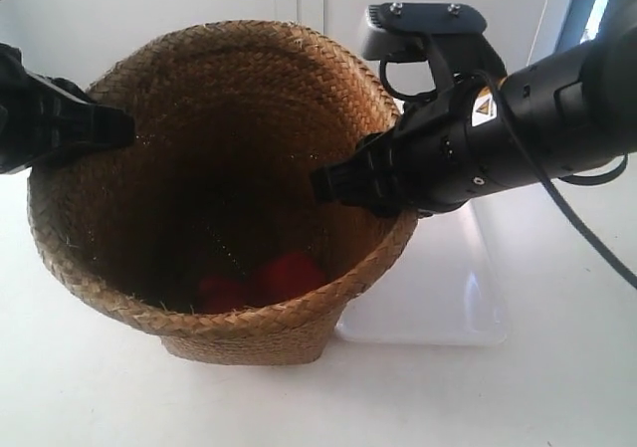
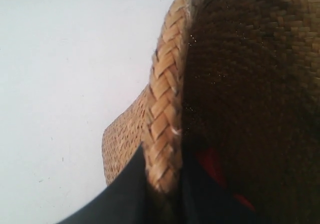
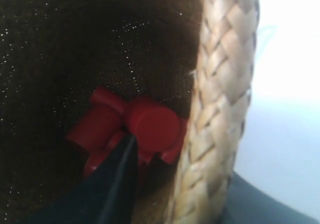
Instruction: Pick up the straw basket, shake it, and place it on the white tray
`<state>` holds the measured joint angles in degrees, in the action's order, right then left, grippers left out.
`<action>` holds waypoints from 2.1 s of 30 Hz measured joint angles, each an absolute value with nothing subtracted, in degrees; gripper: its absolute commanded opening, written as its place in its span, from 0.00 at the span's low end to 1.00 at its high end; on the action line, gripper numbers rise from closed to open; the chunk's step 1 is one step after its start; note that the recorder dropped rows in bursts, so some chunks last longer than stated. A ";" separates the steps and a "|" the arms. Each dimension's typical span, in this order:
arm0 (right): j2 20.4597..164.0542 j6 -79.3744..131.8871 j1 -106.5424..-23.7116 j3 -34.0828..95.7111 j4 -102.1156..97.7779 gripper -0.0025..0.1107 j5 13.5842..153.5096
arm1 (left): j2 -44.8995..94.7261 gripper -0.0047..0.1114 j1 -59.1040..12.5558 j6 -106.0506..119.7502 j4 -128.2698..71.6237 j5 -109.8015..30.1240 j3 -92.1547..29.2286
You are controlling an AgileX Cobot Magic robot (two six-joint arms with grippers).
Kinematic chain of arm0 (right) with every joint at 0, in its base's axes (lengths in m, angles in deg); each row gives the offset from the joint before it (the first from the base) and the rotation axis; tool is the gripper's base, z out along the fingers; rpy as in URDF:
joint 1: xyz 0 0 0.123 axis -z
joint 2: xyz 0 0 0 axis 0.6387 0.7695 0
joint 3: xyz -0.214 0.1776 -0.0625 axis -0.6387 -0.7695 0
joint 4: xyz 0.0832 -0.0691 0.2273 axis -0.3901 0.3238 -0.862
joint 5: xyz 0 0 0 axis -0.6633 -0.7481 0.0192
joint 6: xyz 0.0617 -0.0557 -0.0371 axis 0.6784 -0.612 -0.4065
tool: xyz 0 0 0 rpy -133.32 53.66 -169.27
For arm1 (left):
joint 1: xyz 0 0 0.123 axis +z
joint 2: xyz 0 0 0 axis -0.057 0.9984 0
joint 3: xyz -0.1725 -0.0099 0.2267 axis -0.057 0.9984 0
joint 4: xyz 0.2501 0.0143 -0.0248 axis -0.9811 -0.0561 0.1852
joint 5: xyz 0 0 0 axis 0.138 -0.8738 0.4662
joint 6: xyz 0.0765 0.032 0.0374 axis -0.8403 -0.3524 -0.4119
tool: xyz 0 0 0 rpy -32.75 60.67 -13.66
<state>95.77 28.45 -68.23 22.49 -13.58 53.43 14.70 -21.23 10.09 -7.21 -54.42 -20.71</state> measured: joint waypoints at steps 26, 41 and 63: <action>89.80 29.97 -68.70 23.99 -13.76 0.02 54.23 | 11.04 0.04 -20.64 8.78 -9.92 -59.70 -23.54; 95.16 29.73 -68.70 24.10 -13.24 0.02 52.35 | 12.61 0.04 -20.64 8.91 -12.73 -60.29 -23.67; 90.92 28.22 -68.79 30.41 -13.31 0.02 46.89 | 10.78 0.04 -20.64 11.23 -15.71 -64.95 -29.66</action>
<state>90.92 28.22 -68.79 30.41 -13.31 46.89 10.78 -20.64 11.23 -15.71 -64.95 -29.66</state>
